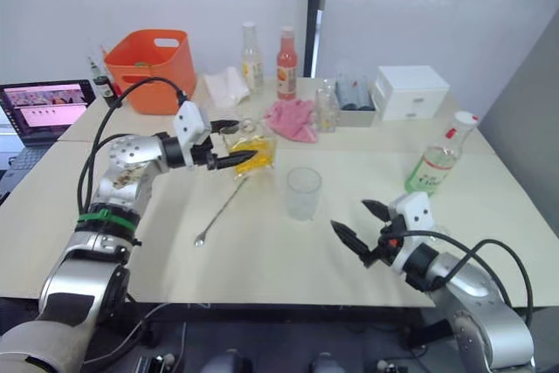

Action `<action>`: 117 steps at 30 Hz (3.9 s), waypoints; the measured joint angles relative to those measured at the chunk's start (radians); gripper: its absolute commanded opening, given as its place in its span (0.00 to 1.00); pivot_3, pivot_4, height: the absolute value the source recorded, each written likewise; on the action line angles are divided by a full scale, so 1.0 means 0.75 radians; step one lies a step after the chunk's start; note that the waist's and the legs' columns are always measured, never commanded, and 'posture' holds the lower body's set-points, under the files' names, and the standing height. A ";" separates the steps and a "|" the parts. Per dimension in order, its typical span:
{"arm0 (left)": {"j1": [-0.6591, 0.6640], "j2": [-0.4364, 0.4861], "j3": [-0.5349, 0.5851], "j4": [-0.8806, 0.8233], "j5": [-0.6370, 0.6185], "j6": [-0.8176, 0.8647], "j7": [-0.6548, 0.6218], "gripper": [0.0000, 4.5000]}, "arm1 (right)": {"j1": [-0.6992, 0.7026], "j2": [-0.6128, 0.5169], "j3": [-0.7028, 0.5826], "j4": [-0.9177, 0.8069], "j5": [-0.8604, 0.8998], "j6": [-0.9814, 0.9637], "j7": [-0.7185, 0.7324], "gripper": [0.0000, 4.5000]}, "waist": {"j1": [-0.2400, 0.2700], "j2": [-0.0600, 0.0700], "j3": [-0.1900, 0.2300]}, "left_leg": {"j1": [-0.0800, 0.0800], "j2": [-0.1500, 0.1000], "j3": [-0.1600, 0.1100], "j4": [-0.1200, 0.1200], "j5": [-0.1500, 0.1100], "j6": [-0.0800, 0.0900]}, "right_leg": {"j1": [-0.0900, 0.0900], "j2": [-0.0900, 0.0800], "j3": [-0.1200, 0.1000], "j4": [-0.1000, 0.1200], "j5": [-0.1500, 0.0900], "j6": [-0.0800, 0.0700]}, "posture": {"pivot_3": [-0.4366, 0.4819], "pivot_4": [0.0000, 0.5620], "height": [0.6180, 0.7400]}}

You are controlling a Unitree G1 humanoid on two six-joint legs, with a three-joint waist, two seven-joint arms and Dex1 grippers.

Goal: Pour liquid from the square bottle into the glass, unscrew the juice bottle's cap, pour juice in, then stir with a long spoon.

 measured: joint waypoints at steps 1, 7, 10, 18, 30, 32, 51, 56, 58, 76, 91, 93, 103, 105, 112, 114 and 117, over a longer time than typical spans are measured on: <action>-0.029 -0.015 -0.011 0.065 0.025 -0.076 0.012 0.62 | 0.002 0.000 0.000 -0.011 0.006 0.002 -0.009 1.00 | 0.000 0.000 0.000 | -0.002 0.000 0.000 0.000 0.000 0.000 | -0.002 0.000 0.000 0.000 0.000 0.000 | 0.48 0.27 0.79; -0.140 -0.101 -0.098 0.333 0.222 -0.439 0.140 0.62 | 0.012 0.019 0.020 -0.037 0.011 0.003 -0.054 1.00 | 0.001 0.000 0.000 | -0.015 0.000 0.000 0.002 0.000 0.000 | -0.016 0.000 0.001 0.004 0.001 0.000 | 0.48 0.27 0.79; -0.165 -0.115 -0.151 0.420 0.328 -0.581 0.237 0.62 | 0.016 0.026 0.023 -0.048 0.011 0.003 -0.076 1.00 | -0.002 0.000 0.000 | -0.015 0.000 0.000 0.002 0.000 0.000 | -0.016 0.000 0.001 0.003 0.001 0.001 | 0.48 0.27 0.79; -0.238 -0.111 -0.249 0.514 0.581 -0.806 0.546 0.62 | 0.016 0.055 0.043 -0.066 0.012 0.003 -0.118 1.00 | 0.001 0.000 0.000 | -0.015 -0.001 0.000 0.003 0.000 0.000 | -0.017 0.000 0.001 0.004 0.001 0.001 | 0.48 0.27 0.79; -0.273 -0.080 -0.452 0.543 0.960 -0.923 1.021 0.62 | 0.010 0.065 0.054 -0.073 0.041 0.003 -0.159 1.00 | 0.001 0.000 0.000 | -0.015 -0.001 0.000 0.003 0.000 0.000 | -0.017 0.000 0.001 0.006 0.001 0.001 | 0.48 0.27 0.79; -0.285 -0.072 -0.482 0.551 1.015 -0.922 1.097 0.62 | 0.010 0.065 0.054 -0.074 0.049 0.003 -0.165 1.00 | 0.001 0.000 0.000 | -0.015 -0.001 0.000 0.003 0.000 0.000 | -0.017 0.000 0.001 0.014 0.001 0.001 | 0.48 0.27 0.79; -0.346 -0.056 -0.694 0.568 1.294 -0.921 1.572 0.62 | 0.011 0.072 0.054 -0.083 0.063 0.003 -0.199 1.00 | 0.002 0.000 0.000 | -0.015 -0.001 0.000 0.006 0.000 -0.001 | -0.017 0.000 0.001 0.019 0.001 0.001 | 0.48 0.27 0.79; -0.363 -0.053 -0.752 0.568 1.367 -0.917 1.688 0.62 | 0.012 0.081 0.054 -0.092 0.064 0.003 -0.211 1.00 | 0.002 0.000 0.000 | -0.015 -0.001 0.000 0.007 0.001 -0.001 | -0.017 0.000 0.001 0.020 0.001 0.001 | 0.48 0.27 0.79; -0.365 -0.052 -0.759 0.568 1.383 -0.914 1.725 0.62 | 0.012 0.083 0.054 -0.093 0.064 0.003 -0.218 1.00 | 0.001 0.000 0.000 | -0.015 -0.001 0.000 0.008 0.001 -0.001 | -0.017 0.000 0.001 0.020 0.001 0.001 | 0.48 0.27 0.79; -0.381 -0.050 -0.876 0.569 1.517 -0.836 1.949 0.62 | 0.016 0.101 0.054 -0.099 0.067 0.003 -0.231 1.00 | 0.001 -0.001 0.000 | -0.017 -0.001 0.000 0.020 0.000 0.000 | -0.018 0.000 0.001 0.022 0.001 0.002 | 0.48 0.27 0.79; -0.398 -0.051 -0.920 0.574 1.547 -0.796 2.045 0.62 | 0.016 0.102 0.054 -0.101 0.098 0.003 -0.250 1.00 | 0.002 -0.001 0.000 | -0.017 -0.001 0.000 0.019 0.000 0.000 | -0.018 0.000 0.001 0.022 0.001 0.002 | 0.48 0.27 0.79; -0.398 -0.053 -0.922 0.575 1.548 -0.793 2.048 0.62 | 0.016 0.102 0.054 -0.104 0.106 0.003 -0.252 1.00 | 0.002 -0.001 0.000 | -0.017 -0.001 0.000 0.019 0.000 0.000 | -0.018 0.000 0.001 0.022 0.001 0.002 | 0.48 0.27 0.79; -0.408 -0.055 -0.960 0.577 1.579 -0.751 2.097 0.62 | 0.016 0.102 0.054 -0.120 0.115 0.003 -0.275 1.00 | 0.001 -0.001 0.000 | -0.017 -0.001 0.000 0.019 0.000 0.000 | -0.018 0.000 0.001 0.022 0.001 0.002 | 0.48 0.27 0.79; -0.411 -0.056 -0.961 0.579 1.579 -0.749 2.100 0.62 | 0.016 0.102 0.054 -0.120 0.115 0.003 -0.277 1.00 | 0.001 -0.001 0.000 | -0.017 -0.001 0.000 0.019 0.000 0.000 | -0.018 0.000 0.001 0.022 0.001 0.002 | 0.48 0.27 0.79; -0.423 -0.057 -0.976 0.583 1.579 -0.749 2.109 0.62 | 0.016 0.106 0.054 -0.121 0.115 0.003 -0.280 1.00 | 0.001 -0.001 0.000 | -0.017 -0.001 0.000 0.019 0.000 0.000 | -0.018 0.000 0.001 0.022 0.001 0.002 | 0.48 0.27 0.79; -0.423 -0.058 -0.984 0.583 1.579 -0.749 2.112 0.62 | 0.016 0.109 0.054 -0.121 0.115 0.003 -0.281 1.00 | 0.001 -0.001 0.000 | -0.017 -0.001 0.000 0.019 0.000 0.000 | -0.018 0.000 0.001 0.022 0.001 0.002 | 0.48 0.27 0.79; -0.423 -0.058 -0.987 0.583 1.579 -0.749 2.112 0.62 | 0.016 0.113 0.054 -0.121 0.115 0.003 -0.282 1.00 | 0.001 -0.001 0.000 | -0.017 -0.001 0.000 0.019 0.000 0.000 | -0.018 0.000 0.001 0.022 0.001 0.002 | 0.48 0.27 0.79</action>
